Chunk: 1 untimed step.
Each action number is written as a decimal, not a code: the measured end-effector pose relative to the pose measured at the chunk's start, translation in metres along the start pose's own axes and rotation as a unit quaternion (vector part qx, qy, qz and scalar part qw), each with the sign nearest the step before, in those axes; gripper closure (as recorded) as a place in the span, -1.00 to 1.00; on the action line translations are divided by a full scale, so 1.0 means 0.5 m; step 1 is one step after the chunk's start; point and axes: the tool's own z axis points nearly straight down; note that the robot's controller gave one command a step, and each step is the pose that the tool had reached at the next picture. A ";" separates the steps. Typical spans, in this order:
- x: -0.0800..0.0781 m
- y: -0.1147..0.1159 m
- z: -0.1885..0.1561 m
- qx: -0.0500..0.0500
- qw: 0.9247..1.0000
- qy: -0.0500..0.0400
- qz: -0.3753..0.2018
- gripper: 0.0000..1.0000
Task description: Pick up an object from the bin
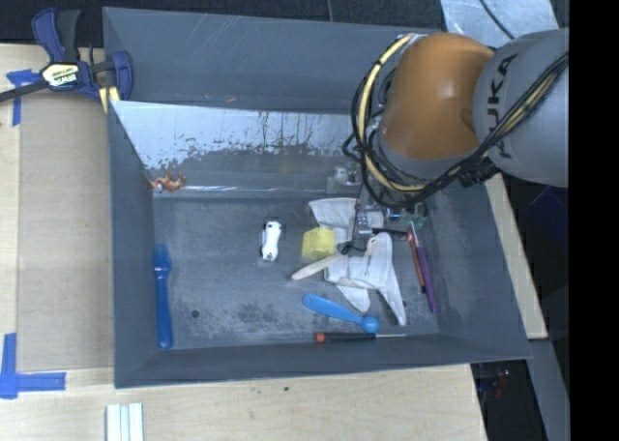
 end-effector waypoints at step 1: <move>-0.004 0.000 -0.009 0.000 1.000 -0.004 0.000 -1.00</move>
Offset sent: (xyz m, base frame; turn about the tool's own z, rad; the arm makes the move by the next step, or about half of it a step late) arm 0.0308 -0.0141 -0.0888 0.2448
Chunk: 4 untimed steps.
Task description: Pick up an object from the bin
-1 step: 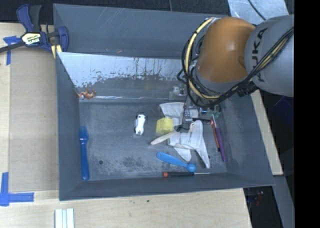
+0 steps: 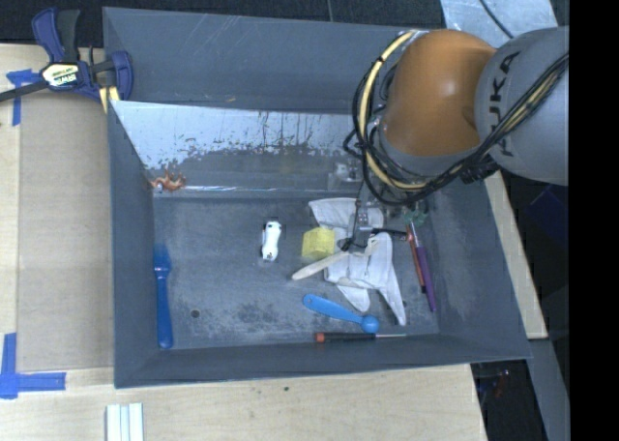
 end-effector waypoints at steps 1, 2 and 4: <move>-0.058 -0.031 0.188 0.000 0.992 0.002 0.122 -1.00; -0.081 -0.084 0.063 0.000 0.989 -0.005 0.150 -1.00; -0.073 -0.150 0.184 0.001 0.991 0.003 0.131 -1.00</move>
Offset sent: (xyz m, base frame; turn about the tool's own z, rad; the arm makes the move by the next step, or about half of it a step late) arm 0.0392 -0.0409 -0.0326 0.3011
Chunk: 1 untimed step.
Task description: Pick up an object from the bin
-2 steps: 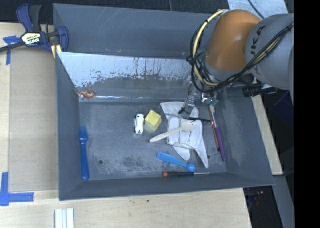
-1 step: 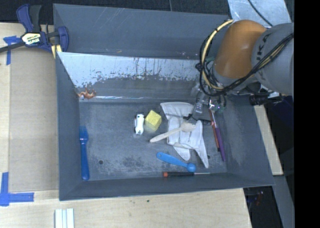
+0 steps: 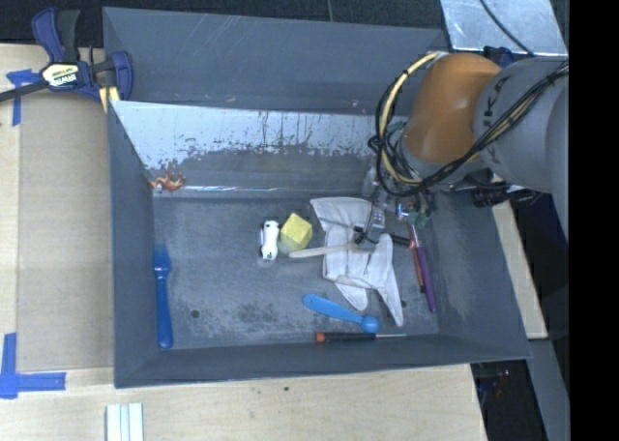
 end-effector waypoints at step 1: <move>-0.012 -0.007 -0.003 -0.003 0.992 -0.005 0.128 1.00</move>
Offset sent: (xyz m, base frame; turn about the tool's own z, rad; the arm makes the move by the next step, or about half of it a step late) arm 0.0000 0.0000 0.0000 0.0000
